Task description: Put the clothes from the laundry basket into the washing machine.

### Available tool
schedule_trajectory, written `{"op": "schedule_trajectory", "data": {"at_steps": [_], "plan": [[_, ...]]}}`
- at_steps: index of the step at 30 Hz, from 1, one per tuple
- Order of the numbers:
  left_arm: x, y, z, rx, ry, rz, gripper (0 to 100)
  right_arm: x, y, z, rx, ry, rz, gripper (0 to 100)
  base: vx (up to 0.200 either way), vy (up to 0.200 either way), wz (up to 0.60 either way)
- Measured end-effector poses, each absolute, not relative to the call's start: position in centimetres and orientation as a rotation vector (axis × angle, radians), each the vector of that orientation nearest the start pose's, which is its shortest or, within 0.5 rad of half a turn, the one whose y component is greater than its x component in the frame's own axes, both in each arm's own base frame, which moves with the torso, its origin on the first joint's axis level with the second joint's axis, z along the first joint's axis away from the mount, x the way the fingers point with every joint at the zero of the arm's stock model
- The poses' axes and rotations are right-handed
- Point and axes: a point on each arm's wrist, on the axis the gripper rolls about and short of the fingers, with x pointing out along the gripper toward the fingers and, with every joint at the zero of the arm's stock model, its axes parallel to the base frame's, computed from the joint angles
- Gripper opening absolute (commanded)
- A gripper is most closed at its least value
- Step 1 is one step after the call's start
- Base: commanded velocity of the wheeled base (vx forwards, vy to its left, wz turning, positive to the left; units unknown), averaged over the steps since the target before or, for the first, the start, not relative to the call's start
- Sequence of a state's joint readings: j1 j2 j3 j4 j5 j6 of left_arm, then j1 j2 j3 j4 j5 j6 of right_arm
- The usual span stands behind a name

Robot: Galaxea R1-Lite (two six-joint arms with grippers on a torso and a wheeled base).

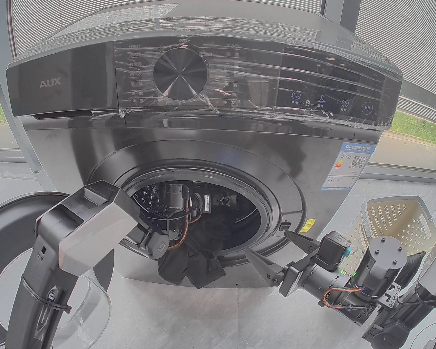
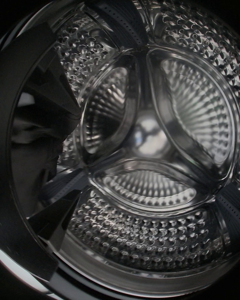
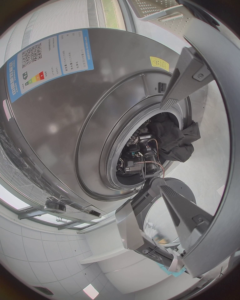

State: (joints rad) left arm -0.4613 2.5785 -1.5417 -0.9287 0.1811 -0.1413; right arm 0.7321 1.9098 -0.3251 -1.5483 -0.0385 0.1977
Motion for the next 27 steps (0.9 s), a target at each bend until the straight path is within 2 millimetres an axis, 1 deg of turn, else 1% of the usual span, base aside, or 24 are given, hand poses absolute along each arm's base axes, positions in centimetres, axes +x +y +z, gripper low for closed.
{"op": "schedule_trajectory", "data": {"at_steps": [3,5,10,13,18,19,22,27], "plan": [[43.9,-21.8,3.3,-0.067,0.242,-0.301,100,20.5,18.4,10.4,0.176,0.103,0.689,100,0.000,0.000,0.00],[42.2,-21.5,3.2,-0.038,0.335,-0.333,100,20.5,18.4,10.3,0.176,0.103,0.689,100,0.000,0.000,0.00],[39.2,-21.2,3.3,0.012,0.468,-0.405,100,20.5,18.4,10.3,0.176,0.103,0.690,100,0.000,0.000,0.00],[38.5,-21.1,3.5,0.025,0.479,-0.419,100,20.5,18.4,10.3,0.176,0.103,0.690,100,0.000,0.000,0.00],[38.3,-21.4,2.1,0.047,0.508,-0.426,100,20.4,18.5,10.3,0.176,0.104,0.696,100,0.000,0.000,0.00],[38.4,-21.4,1.8,0.054,0.514,-0.426,0,20.4,18.5,10.3,0.175,0.105,0.697,100,0.000,0.000,0.00],[38.6,-21.5,0.7,0.071,0.527,-0.424,0,20.3,18.6,10.3,0.175,0.106,0.699,100,0.000,0.000,0.00],[39.5,-21.7,-0.2,0.072,0.524,-0.415,0,20.2,18.7,10.3,0.175,0.107,0.705,100,0.000,0.000,0.00]]}}
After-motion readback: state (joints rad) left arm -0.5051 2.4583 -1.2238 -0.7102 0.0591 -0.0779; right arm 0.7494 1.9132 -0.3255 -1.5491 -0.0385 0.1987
